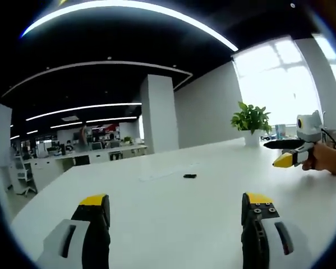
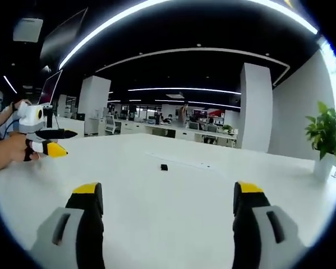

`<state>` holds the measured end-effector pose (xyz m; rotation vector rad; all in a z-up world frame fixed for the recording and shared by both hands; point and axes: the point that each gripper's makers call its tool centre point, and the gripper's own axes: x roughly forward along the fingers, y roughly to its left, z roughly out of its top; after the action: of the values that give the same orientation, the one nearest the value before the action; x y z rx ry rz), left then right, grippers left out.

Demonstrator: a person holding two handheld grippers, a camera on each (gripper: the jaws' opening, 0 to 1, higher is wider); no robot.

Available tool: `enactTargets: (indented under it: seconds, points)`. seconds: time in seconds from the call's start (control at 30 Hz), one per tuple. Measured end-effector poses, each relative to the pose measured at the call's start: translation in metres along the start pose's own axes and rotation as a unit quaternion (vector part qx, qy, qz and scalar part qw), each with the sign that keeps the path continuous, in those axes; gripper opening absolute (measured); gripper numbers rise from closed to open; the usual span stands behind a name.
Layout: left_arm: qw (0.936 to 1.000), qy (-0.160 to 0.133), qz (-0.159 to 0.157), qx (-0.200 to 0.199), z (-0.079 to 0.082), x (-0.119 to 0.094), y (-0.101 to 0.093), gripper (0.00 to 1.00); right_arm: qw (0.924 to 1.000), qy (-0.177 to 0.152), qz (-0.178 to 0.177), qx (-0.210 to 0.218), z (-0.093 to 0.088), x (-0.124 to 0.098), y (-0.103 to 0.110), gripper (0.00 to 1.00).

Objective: Snap the two parts of the plastic buckle together until the buckle closes and remains connected.

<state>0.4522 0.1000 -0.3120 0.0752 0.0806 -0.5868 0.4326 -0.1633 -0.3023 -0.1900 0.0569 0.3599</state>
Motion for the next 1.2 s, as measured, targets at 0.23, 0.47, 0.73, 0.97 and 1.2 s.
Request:
enactTargets:
  seconds: [0.23, 0.47, 0.73, 0.97, 1.2]
  points:
    - [1.0, 0.003, -0.002, 0.002, -0.002, 0.0, 0.0, 0.99, 0.9991, -0.011, 0.007, 0.04, 0.002, -0.004, -0.002, 1.0]
    - [1.0, -0.004, -0.004, 0.001, 0.002, -0.001, 0.0, 0.99, 0.9996, -0.003, -0.008, 0.028, -0.002, -0.002, -0.006, 1.0]
    - [0.9999, -0.008, -0.011, -0.001, 0.003, -0.005, -0.012, 0.99, 0.9996, 0.0, -0.01, 0.026, -0.005, -0.001, -0.008, 1.0]
    - [0.9993, -0.014, -0.018, -0.029, 0.004, -0.009, -0.014, 0.99, 0.9996, 0.004, -0.007, 0.029, -0.006, -0.002, -0.007, 1.0]
    - [0.9993, -0.011, -0.018, -0.03, 0.002, -0.01, -0.017, 0.99, 0.9995, 0.004, -0.003, 0.033, -0.007, -0.004, -0.005, 0.99]
